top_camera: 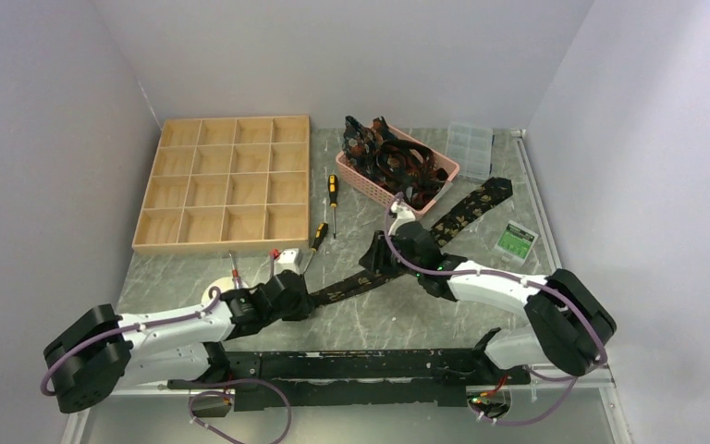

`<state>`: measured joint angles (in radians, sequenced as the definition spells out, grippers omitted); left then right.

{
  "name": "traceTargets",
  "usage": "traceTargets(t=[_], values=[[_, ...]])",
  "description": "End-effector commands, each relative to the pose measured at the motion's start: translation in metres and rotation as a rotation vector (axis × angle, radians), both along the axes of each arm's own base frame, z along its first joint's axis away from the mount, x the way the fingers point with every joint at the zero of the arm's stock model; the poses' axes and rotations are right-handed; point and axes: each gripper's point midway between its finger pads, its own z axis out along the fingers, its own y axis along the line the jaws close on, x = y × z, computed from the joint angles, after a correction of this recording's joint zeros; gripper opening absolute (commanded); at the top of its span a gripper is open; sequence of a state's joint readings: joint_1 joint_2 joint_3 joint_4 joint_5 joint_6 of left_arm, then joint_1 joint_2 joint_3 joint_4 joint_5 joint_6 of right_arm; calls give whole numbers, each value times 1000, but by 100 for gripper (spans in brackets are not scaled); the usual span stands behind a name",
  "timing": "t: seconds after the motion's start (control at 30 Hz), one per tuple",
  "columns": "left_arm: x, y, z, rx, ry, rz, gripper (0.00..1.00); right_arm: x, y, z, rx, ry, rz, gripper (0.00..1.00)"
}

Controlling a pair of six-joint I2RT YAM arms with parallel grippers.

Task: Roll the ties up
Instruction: Flatten out the tie at the center of the board.

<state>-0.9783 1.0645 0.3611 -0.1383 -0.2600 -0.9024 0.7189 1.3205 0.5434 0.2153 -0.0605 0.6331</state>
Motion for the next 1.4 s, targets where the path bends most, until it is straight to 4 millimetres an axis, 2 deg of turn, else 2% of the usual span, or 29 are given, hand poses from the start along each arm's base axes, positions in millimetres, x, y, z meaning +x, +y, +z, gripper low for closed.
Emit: traceTargets(t=[0.0, 0.1, 0.3, 0.57, 0.73, 0.9, 1.07, 1.23, 1.3, 1.37], values=[[0, 4, -2, -56, 5, 73, 24, 6, 29, 22, -16, -123, 78, 40], [-1, 7, -1, -72, -6, 77, 24, -4, 43, 16, -52, -131, 136, 40], [2, 9, 20, -114, -66, 70, 27, -11, 62, 8, -95, -135, 181, 40], [6, 19, 49, -126, -105, 119, 40, -23, 73, -5, -151, -144, 213, 40], [7, 19, 38, -88, -75, 137, 41, -23, 72, -26, -194, -108, 205, 37], [4, 18, 15, -26, 2, 152, 42, -37, 70, -49, -264, -79, 213, 34], [2, 22, 3, -1, 29, 179, 42, -50, 63, -65, -316, -67, 195, 32], [3, 32, 9, -8, 7, 221, 44, -58, 58, -67, -341, -86, 171, 32], [3, 33, 16, -46, -15, 227, 48, -59, 57, -67, -347, -88, 166, 32], [3, 32, 23, -91, -30, 222, 56, -60, 56, -69, -352, -84, 163, 32]])
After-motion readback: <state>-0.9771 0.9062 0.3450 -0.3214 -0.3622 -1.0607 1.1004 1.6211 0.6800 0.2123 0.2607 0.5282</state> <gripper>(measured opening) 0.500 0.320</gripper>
